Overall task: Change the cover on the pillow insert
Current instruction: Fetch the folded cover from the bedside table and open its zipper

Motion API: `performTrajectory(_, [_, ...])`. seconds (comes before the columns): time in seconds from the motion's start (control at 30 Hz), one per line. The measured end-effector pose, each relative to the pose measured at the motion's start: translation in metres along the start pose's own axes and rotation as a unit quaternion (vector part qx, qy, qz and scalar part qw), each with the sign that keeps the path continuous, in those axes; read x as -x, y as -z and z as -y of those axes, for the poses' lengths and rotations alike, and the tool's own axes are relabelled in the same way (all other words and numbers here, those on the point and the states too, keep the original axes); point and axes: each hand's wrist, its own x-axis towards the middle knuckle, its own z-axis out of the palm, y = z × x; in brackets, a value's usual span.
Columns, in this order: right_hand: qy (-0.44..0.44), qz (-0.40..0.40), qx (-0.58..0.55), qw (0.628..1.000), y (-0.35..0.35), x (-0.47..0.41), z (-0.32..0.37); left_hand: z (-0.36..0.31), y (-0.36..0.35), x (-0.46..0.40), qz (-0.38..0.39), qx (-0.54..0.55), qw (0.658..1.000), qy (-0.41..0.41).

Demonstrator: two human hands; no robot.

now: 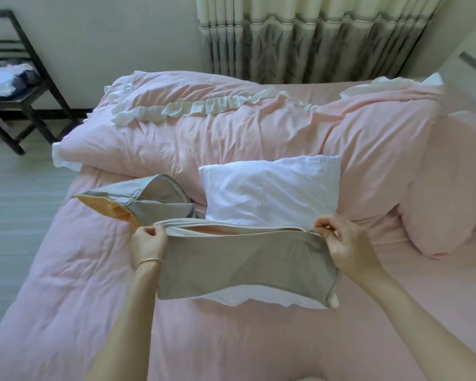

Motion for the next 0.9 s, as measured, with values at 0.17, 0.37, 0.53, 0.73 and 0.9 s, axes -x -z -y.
performTrajectory(0.17, [0.058, 0.045, -0.001, 0.997, -0.029, -0.002, 0.014, 0.002, -0.027, 0.047, 0.043, -0.098, 0.968, -0.228])
performTrajectory(0.37, [0.021, 0.066, -0.054, 0.996, -0.038, 0.000, 0.028, -0.009, -0.055, 0.111, 0.121, -0.018, 0.856, -0.502])
performTrajectory(0.53, [-0.014, 0.069, -0.064, 0.995, -0.030, 0.009, 0.022, 0.000, -0.055, 0.113, 0.111, -0.003, 0.846, -0.521])
performTrajectory(0.73, [-0.072, 0.044, -0.101, 0.991, -0.016, 0.037, 0.003, 0.011, -0.040, 0.121, 0.218, 0.004, 0.807, -0.548])
performTrajectory(0.9, [-0.165, 0.143, -0.104, 0.970, 0.001, 0.051, -0.024, 0.022, -0.043, 0.132, 0.348, -0.056, 0.787, -0.507])
